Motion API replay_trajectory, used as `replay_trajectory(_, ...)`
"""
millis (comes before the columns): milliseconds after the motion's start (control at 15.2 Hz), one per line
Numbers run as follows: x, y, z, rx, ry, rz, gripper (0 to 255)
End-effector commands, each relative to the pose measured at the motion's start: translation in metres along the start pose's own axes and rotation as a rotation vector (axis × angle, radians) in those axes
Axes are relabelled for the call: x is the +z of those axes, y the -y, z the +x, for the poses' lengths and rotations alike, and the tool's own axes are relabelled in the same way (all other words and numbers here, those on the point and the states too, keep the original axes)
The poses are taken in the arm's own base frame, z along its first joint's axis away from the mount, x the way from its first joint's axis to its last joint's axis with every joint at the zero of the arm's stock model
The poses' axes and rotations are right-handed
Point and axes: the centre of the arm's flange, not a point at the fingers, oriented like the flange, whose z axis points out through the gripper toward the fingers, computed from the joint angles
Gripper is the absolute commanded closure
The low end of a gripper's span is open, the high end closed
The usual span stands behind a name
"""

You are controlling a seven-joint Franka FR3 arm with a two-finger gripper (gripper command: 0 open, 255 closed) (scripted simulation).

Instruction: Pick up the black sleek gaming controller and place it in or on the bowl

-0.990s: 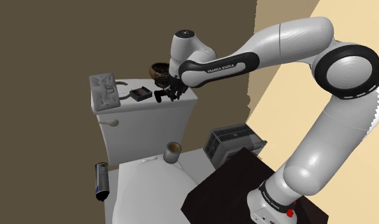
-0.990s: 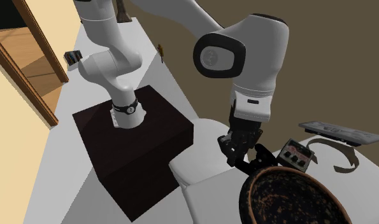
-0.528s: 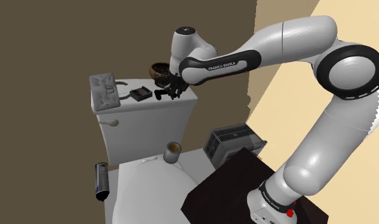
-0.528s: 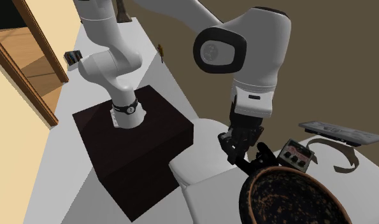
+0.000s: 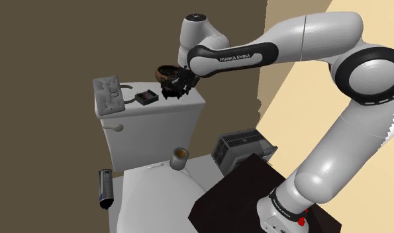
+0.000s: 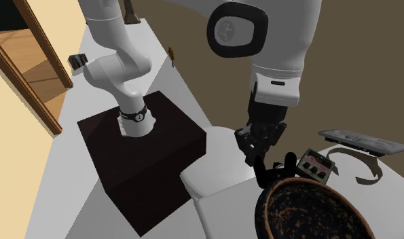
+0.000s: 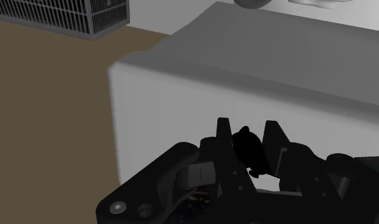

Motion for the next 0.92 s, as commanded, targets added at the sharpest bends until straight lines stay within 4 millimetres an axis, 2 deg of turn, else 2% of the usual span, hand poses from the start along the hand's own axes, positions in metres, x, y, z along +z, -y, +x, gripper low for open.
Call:
replay_trajectory(0, -0.010, -0.001, 0.002, 0.000, 0.000, 0.000, 255)
replay_trajectory(858, -0.076, -0.013, 0.016, 0.000, 0.000, 0.000, 255)
